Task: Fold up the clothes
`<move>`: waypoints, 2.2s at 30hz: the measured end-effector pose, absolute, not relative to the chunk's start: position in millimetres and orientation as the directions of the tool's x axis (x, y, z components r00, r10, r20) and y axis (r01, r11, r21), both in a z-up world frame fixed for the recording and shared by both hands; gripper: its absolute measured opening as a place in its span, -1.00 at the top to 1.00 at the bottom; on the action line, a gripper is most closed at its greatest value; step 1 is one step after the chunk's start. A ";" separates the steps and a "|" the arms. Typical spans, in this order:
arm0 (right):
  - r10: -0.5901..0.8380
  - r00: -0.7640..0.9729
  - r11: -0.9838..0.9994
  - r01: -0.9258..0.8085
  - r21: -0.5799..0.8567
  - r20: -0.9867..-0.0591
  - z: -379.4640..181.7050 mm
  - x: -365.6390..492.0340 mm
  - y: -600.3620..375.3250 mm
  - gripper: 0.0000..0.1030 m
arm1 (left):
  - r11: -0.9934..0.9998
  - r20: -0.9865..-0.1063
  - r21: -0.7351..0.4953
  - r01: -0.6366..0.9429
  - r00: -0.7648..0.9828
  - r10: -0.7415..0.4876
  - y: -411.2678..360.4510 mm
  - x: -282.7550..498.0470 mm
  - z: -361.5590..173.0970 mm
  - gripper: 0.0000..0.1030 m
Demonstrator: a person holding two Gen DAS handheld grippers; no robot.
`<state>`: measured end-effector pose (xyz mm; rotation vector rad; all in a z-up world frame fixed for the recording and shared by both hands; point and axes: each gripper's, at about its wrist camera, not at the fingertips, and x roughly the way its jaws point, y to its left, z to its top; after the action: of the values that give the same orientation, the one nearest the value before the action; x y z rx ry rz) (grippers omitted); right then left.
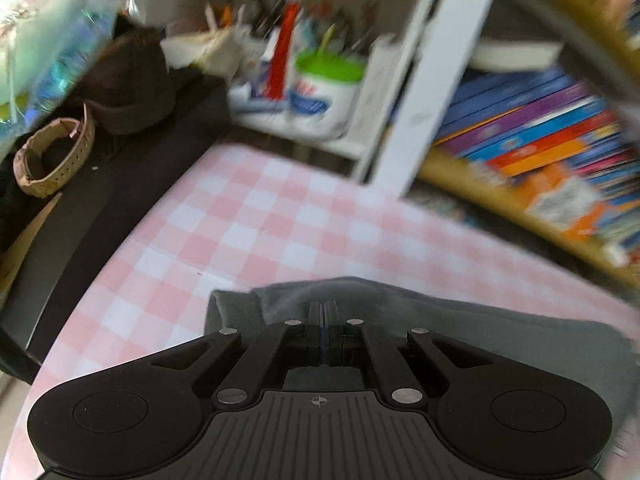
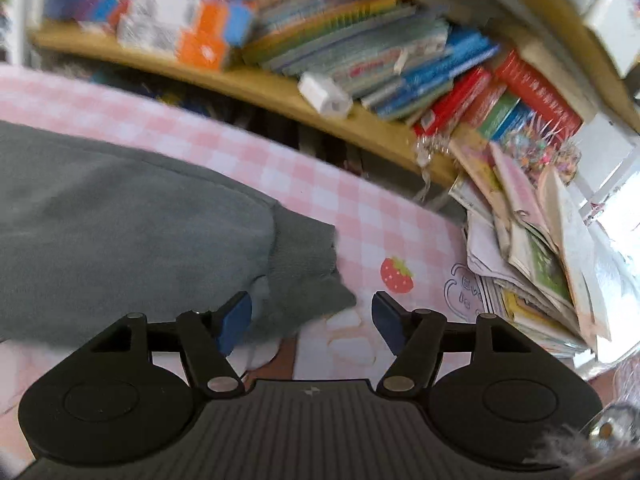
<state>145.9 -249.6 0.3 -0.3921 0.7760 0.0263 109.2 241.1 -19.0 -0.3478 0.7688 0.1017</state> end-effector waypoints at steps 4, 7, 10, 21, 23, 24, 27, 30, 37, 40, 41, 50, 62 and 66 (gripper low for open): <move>-0.020 0.717 0.952 -0.200 -0.233 -0.697 19.2 59.1 -254.0 -0.27 | 0.936 -0.685 -0.299 -0.183 0.725 -0.077 241.7 39.8 -11.4 0.91; -0.003 0.677 0.959 -0.207 -0.195 -0.736 17.2 0.3 -253.8 -0.26 | 0.915 -0.702 -0.343 -0.213 0.705 -0.099 245.1 -8.0 -17.3 0.91; -0.019 0.637 0.967 -0.183 -0.175 -0.771 4.6 -36.9 -248.2 -0.23 | 0.903 -0.728 -0.360 -0.233 0.676 -0.115 242.8 -36.5 -27.1 0.91; -0.296 0.607 0.933 0.018 -0.360 -0.738 -29.8 -8.1 -299.2 -0.35 | 0.872 -0.764 -0.418 -0.255 0.617 -0.186 221.9 -60.4 -55.5 0.91; -0.339 0.613 0.918 0.050 -0.394 -0.713 -31.6 7.1 -303.8 -0.36 | 0.881 -0.767 -0.416 -0.225 0.607 -0.208 214.0 -59.3 -55.0 0.91; -0.355 0.613 0.912 0.059 -0.407 -0.706 -32.1 14.1 -304.4 -0.36 | 0.886 -0.770 -0.410 -0.216 0.603 -0.209 210.6 -59.5 -53.8 0.91; -0.354 0.628 0.902 0.035 -0.430 -0.693 -27.3 10.1 -297.2 -0.31 | 0.898 -0.759 -0.381 -0.221 0.630 -0.167 211.4 -67.4 -42.6 0.89; -0.346 0.642 0.896 0.010 -0.444 -0.684 -22.7 0.2 -288.8 -0.33 | 0.884 -0.734 -0.400 -0.240 0.662 -0.152 221.9 -76.5 -37.3 0.89; -0.309 0.619 0.933 0.050 -0.356 -0.722 -27.9 -35.4 -280.6 -0.33 | 0.866 -0.738 -0.429 -0.257 0.652 -0.172 228.3 -71.4 -47.4 0.89; -0.263 0.613 0.955 0.055 -0.291 -0.745 -27.4 -40.6 -279.3 -0.33 | 0.862 -0.767 -0.403 -0.307 0.628 -0.136 234.1 -67.9 -55.6 0.91; -0.242 0.612 0.963 0.053 -0.266 -0.753 -27.2 -41.8 -278.7 -0.34 | 0.861 -0.768 -0.393 -0.323 0.631 -0.114 238.4 -68.8 -55.5 0.91; -0.169 0.608 0.985 0.120 -0.121 -0.776 -30.3 -46.3 -288.9 -0.51 | 0.874 -0.772 -0.369 -0.316 0.628 -0.099 249.8 -71.0 -55.2 0.91; -0.228 0.586 0.974 0.146 -0.175 -0.777 -28.1 -49.3 -293.6 -0.50 | 0.861 -0.775 -0.382 -0.335 0.624 -0.100 252.9 -74.6 -52.9 0.91; -0.237 0.588 0.968 0.208 -0.139 -0.773 -18.7 -60.6 -304.1 -0.36 | 0.874 -0.758 -0.367 -0.317 0.647 -0.084 248.2 -83.0 -42.5 0.91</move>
<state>-60.6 -304.1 -18.7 -0.0346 0.9057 -0.2591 -83.0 248.2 -42.5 -0.5048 0.8666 0.1394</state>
